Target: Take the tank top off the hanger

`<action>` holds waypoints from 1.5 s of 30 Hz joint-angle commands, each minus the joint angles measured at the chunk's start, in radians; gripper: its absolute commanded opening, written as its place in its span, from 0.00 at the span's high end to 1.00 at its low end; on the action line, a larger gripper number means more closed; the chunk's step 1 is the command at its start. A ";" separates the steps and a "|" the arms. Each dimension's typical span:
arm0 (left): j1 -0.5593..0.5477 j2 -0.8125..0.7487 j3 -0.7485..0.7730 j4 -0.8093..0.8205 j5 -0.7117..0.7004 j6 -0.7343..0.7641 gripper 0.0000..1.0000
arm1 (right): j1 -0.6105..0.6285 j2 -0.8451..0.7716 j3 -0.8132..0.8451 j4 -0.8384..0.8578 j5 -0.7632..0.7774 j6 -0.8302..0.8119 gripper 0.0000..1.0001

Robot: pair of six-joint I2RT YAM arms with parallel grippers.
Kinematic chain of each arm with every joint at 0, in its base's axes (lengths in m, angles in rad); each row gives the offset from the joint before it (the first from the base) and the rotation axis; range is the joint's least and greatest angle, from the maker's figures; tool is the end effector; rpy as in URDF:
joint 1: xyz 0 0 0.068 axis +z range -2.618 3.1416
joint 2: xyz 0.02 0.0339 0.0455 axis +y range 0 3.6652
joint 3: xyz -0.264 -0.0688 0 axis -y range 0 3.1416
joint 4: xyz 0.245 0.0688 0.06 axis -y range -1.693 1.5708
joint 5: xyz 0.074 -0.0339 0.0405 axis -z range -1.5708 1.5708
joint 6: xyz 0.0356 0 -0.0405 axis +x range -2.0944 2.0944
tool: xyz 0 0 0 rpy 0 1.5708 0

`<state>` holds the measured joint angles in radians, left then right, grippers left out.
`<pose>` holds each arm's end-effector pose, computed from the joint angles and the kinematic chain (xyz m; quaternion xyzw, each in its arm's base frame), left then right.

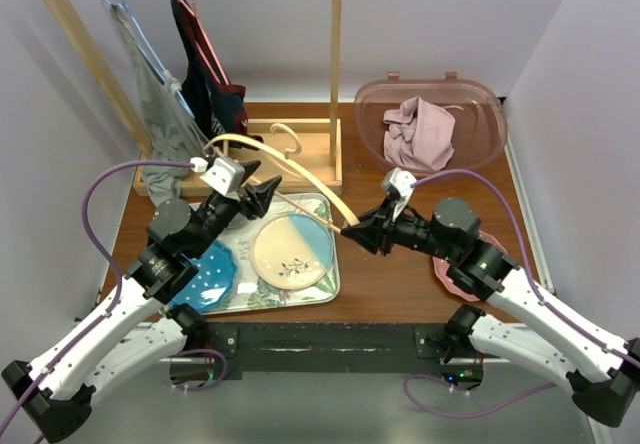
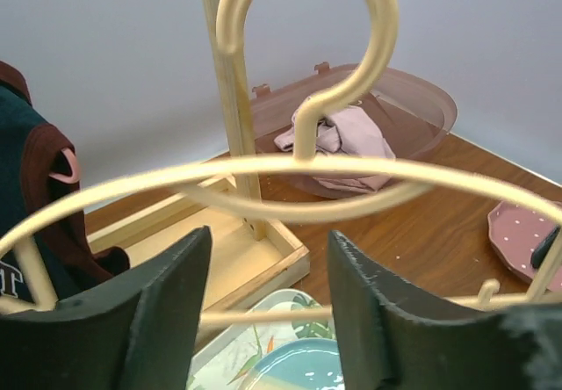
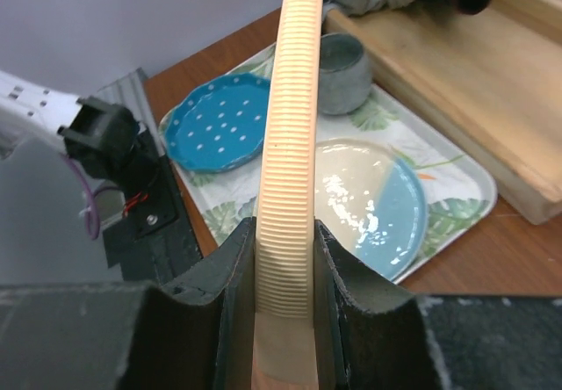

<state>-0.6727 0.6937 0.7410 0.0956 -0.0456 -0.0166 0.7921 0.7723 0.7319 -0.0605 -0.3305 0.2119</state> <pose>0.1319 -0.1030 0.3694 0.1946 0.6253 -0.2412 0.7162 0.1219 0.1400 0.3369 -0.3150 0.6696 0.4252 0.5211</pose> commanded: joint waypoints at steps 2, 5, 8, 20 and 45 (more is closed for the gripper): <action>0.002 -0.016 0.001 0.046 -0.002 -0.008 0.23 | -0.004 -0.065 0.181 -0.189 0.185 -0.054 1.00; 0.002 -0.020 -0.006 0.050 -0.029 -0.006 0.04 | -0.002 -0.070 0.243 -0.284 0.269 -0.026 1.00; 0.002 -0.011 -0.014 0.059 -0.069 0.003 0.00 | -0.002 -0.018 0.331 -0.384 0.318 -0.025 1.00; 0.004 -0.006 -0.006 0.039 -0.085 0.009 0.00 | -0.004 0.081 0.488 -0.424 0.291 -0.071 1.00; 0.004 -0.008 -0.011 0.041 -0.096 0.012 0.00 | -0.004 0.237 0.667 -0.323 0.412 -0.121 1.00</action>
<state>-0.6727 0.6933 0.7364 0.0956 -0.1280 -0.0147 0.7910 0.9081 1.3148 -0.4847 -0.0055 0.1471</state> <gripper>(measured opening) 0.996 0.277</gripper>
